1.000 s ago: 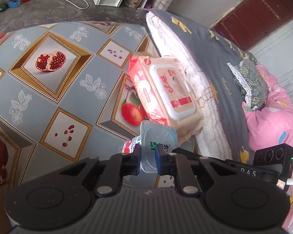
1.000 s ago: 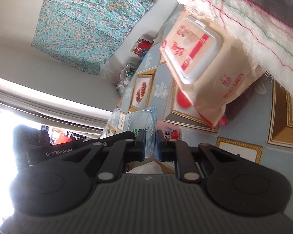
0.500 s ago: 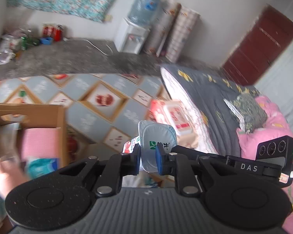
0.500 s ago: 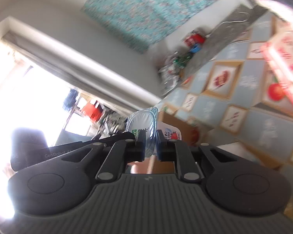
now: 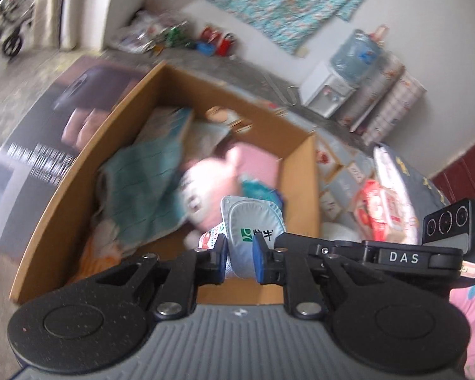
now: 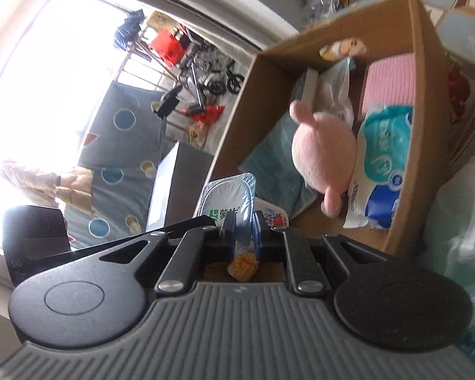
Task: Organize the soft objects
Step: 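Lift the yogurt cup with the right gripper and carry it to the box, then lower the yogurt cup into the box and open the right gripper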
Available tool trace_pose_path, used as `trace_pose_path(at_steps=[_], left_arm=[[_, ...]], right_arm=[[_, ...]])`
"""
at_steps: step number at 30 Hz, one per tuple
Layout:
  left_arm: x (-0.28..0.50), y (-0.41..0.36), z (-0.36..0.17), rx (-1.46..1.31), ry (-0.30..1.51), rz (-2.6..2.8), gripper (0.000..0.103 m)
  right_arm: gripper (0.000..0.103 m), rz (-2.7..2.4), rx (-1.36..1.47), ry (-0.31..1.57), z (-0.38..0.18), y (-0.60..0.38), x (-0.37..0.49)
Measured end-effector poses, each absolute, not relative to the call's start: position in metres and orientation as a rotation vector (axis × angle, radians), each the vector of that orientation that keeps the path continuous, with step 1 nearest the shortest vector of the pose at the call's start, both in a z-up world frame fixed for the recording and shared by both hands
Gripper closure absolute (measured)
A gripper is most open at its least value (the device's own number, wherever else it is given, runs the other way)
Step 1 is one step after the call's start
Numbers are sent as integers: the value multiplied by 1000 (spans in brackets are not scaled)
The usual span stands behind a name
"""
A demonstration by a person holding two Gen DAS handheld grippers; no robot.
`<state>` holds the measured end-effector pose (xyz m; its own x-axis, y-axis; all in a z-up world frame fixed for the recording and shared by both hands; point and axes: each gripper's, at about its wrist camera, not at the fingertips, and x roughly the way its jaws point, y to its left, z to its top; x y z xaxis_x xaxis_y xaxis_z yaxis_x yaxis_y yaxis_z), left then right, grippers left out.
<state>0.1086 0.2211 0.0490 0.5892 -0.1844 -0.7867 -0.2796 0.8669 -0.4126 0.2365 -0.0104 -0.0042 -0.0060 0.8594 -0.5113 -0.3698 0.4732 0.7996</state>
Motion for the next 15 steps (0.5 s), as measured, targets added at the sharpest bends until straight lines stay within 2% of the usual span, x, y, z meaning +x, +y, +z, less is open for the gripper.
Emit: trace_pose_path(at_steps=[6,15], left_arm=[[93,260,4,-606,1024,125,86],[87,279,-30,-625,1100,168,85]], right_arm=[[91,1023,410,1380,-38,36,226],[91,1011,300,1455,-63,74,218]])
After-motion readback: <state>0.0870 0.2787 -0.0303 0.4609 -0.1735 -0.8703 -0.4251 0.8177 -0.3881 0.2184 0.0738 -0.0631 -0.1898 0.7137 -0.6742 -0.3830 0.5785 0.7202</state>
